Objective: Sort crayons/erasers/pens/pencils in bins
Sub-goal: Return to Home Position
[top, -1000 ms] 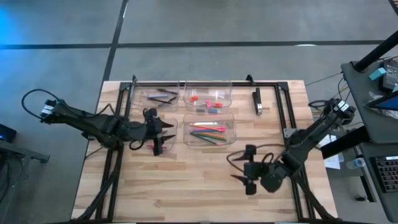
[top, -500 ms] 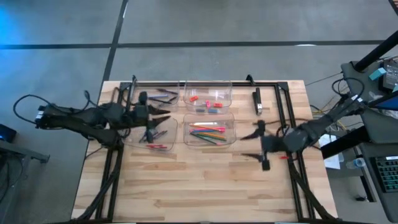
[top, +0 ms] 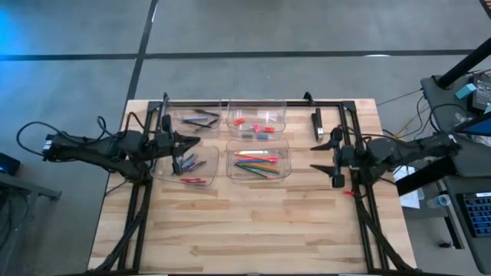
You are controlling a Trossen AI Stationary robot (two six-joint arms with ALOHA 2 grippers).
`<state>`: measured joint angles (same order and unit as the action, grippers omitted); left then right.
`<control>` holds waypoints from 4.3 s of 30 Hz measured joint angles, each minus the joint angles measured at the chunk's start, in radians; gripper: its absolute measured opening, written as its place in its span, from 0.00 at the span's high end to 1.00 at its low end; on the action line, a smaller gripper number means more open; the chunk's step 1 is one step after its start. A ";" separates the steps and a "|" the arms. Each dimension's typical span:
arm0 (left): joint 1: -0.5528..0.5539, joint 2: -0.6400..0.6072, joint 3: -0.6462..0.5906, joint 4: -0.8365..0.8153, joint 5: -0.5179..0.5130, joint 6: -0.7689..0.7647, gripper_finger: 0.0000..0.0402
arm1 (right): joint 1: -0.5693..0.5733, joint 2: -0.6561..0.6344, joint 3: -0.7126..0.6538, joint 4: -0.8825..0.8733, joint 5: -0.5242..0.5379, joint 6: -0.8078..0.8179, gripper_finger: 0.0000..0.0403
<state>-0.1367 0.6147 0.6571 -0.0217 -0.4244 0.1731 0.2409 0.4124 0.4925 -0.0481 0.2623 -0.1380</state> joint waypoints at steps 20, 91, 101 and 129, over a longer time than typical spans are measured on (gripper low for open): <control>-0.001 -0.448 -0.418 0.149 0.008 -0.037 0.99 | -0.137 -0.319 -0.103 -0.101 -0.034 0.030 0.97; -0.001 -0.557 -0.650 0.118 0.058 -0.110 0.99 | -0.143 -0.339 -0.481 0.110 0.071 0.164 0.97; -0.001 -0.556 -0.651 0.118 0.058 -0.110 0.99 | -0.143 -0.339 -0.481 0.111 0.071 0.164 0.97; -0.001 -0.557 -0.651 0.118 0.058 -0.110 0.99 | -0.143 -0.339 -0.481 0.112 0.071 0.164 0.97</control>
<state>-0.1379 0.0582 0.0063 0.0963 -0.3668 0.0635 0.0978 0.0738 0.0113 0.0638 0.3328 0.0261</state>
